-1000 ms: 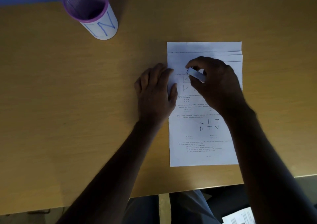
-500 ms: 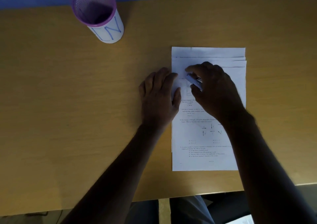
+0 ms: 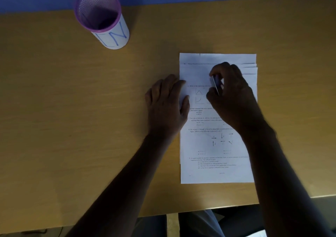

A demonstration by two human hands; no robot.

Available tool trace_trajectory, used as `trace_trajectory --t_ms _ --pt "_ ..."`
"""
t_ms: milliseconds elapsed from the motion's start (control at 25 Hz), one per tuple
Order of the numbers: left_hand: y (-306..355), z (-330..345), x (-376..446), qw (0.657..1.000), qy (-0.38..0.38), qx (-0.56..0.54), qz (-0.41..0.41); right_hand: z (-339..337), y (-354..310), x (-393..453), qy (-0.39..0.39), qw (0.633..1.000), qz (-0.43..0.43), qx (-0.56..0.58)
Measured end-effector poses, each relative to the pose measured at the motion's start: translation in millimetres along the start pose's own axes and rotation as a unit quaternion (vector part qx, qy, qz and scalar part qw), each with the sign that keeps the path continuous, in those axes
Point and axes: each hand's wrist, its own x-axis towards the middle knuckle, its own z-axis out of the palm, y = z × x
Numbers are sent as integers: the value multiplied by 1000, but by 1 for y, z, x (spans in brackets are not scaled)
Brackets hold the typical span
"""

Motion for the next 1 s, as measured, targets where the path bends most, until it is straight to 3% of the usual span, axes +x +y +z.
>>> trace_trajectory --t_ms 360,520,640,840,1000 --pt "0 -3 1 1000 -11 1 -5 -6 18 -11 -6 996 75 54" --pt "0 -2 1 1000 -7 -2 -5 -8 18 -18 49 996 53 57" --pt "-1 -1 0 1000 -6 -6 -5 -5 25 -22 104 994 37 13" --pt "1 -1 0 1000 -4 -7 -12 7 46 -26 125 986 105 -46" --pt "1 -2 1 1000 -7 -8 -12 16 51 -30 148 977 101 -117"
